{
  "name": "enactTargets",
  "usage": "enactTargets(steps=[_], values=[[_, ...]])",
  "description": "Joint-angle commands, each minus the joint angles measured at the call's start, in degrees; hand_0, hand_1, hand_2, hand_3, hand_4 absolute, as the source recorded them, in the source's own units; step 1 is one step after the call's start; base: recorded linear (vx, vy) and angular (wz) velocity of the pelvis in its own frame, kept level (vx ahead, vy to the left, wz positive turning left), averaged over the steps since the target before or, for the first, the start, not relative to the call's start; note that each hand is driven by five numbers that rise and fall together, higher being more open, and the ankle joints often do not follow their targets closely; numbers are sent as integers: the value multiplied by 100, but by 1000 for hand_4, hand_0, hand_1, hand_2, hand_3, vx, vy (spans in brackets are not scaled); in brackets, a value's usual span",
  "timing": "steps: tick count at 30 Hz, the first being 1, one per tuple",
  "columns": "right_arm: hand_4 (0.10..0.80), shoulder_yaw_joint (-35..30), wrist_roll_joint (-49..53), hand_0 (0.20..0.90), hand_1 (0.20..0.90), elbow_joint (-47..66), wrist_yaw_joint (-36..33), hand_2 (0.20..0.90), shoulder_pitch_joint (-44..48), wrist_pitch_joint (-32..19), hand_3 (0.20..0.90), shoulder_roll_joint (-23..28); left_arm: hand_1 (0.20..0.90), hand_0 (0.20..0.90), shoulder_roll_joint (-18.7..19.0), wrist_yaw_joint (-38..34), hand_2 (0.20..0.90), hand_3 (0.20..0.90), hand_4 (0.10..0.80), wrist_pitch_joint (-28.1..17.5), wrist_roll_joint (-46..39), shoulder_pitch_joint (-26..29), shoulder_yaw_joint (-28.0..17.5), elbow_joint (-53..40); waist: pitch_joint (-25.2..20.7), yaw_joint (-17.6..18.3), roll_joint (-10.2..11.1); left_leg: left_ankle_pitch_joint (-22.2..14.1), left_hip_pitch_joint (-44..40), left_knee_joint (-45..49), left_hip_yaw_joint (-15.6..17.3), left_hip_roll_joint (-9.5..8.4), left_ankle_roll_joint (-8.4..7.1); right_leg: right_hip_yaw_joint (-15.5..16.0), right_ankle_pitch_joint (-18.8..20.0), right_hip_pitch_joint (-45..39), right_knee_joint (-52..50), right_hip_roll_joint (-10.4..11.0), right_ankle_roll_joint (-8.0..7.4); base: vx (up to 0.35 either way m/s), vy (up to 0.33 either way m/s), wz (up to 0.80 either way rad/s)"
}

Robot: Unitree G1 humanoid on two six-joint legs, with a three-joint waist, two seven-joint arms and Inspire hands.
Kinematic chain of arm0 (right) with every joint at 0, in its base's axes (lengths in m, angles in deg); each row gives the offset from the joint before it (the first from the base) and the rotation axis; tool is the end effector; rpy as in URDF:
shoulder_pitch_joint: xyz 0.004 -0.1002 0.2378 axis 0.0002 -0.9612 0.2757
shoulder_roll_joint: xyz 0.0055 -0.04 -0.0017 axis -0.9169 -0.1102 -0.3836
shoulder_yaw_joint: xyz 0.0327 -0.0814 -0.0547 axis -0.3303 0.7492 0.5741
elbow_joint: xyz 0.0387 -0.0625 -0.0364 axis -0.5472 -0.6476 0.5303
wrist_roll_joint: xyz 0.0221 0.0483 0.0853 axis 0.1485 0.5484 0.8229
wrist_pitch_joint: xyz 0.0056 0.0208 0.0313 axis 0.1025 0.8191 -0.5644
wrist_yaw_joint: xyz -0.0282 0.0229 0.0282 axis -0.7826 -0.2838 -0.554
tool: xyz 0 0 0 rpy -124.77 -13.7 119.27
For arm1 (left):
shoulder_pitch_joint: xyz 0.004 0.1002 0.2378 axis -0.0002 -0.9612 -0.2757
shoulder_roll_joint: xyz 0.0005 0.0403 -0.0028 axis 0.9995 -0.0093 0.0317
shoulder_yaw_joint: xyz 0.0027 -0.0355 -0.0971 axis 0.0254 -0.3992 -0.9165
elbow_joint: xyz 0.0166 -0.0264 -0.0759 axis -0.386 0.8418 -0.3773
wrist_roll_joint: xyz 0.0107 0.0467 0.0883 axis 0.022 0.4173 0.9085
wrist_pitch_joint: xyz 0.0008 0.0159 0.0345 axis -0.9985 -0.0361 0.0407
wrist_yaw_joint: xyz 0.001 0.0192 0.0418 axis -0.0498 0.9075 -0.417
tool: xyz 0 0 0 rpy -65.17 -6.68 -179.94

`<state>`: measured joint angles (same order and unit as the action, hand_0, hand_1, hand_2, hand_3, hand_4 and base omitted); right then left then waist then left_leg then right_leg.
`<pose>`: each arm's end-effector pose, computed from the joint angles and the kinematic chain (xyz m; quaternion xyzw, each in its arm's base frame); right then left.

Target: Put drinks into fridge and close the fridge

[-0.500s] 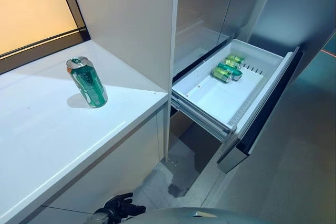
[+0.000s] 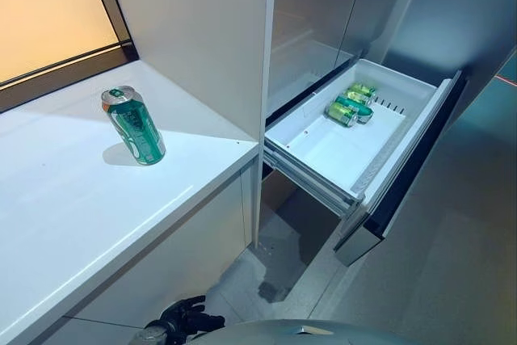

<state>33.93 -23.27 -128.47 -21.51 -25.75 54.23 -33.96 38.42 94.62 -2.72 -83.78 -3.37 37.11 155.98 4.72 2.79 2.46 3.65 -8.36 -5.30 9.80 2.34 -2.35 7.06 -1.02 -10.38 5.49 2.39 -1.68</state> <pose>0.0457 -0.2383 -0.1168 -0.0875 0.6648 0.0297 0.7413 0.0675 0.2250 -0.1150 0.0276 0.5637 -0.0207 0.8253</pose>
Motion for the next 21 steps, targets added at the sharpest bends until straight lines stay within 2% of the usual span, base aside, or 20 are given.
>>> enactTargets(steps=[1, 6, 8, 11, 12, 15, 17, 18, 21], values=[[800, 221, 70, 900, 900, -195, 184, 900, 342, -43, 900, -243, 900, 900, -251, 191, 900, 900, 800, -299, 67, 380, 150, 105, 29, -101, -102, -818, -118, 88, -551, -252, 243, -21, -103, 247, -256, -70, -289, 0, 0, 0], [800, 265, 38, 900, 900, -197, 178, 900, 356, -39, 900, -233, 900, 900, -222, 183, 900, 900, 800, -679, 664, 425, 415, -10, 39, -79, -119, -817, -121, 84, -536, -247, 242, -43, -103, 251, -257, -77, -293, 0, 0, 0], [800, 319, 9, 900, 900, -168, 197, 900, 367, -42, 900, -200, 900, 900, -159, 121, 900, 900, 800, -906, 1080, 484, 706, -155, 56, -53, -137, -811, -118, 84, -521, -245, 240, -78, -101, 265, -272, -83, -303, -15, 8, 0], [800, 344, -15, 900, 900, -146, 202, 900, 367, -55, 900, -178, 900, 900, -111, 124, 900, 900, 800, -1053, 1340, 547, 876, -306, 60, -33, -147, -812, -117, 71, -510, -242, 236, -92, -101, 276, -271, -82, -316, 0, 0, 0], [800, 389, -24, 900, 900, -122, 214, 900, 381, -53, 900, -156, 900, 900, -62, 139, 900, 900, 800, -1370, 1723, 615, 1093, -446, 60, -8, -158, -811, -122, 55, -495, -239, 235, -103, -93, 289, -273, -83, -329, 0, 0, 0], [800, 443, -98, 900, 900, -92, 258, 900, 379, -58, 900, -103, 900, 900, 83, -22, 900, 900, 800, -1709, 2531, 701, 1581, -867, 51, 34, -176, -811, -125, 30, -464, -231, 218, -105, -87, 288, -254, -83, -355, 0, 0, 0], [800, 539, -118, 900, 900, -36, 291, 900, 370, -70, 900, -58, 900, 900, 223, -92, 900, 900, 800, -1785, 2809, 836, 1982, -1287, 45, 90, -188, -809, -109, 30, -450, -227, 202, -129, -83, 311, -262, -81, -380, -21, 14, -4], [800, 548, -133, 900, 900, -24, 299, 900, 372, -71, 900, -52, 900, 900, 248, -112, 900, 900, 800, -1783, 2843, 866, 2040, -1381, 46, 97, -191, -809, -104, 30, -447, -227, 200, -132, -84, 320, -266, -79, -385, -37, 15, -7], [800, 647, -168, 900, 900, 37, 321, 900, 387, -94, 900, 14, 900, 900, 504, -163, 900, 900, 800, -1833, 3501, 1198, 2558, -2134, 66, 157, -227, -800, -59, 30, -453, -232, 197, -142, -81, 375, -292, -68, -409, -58, 27, -11]])
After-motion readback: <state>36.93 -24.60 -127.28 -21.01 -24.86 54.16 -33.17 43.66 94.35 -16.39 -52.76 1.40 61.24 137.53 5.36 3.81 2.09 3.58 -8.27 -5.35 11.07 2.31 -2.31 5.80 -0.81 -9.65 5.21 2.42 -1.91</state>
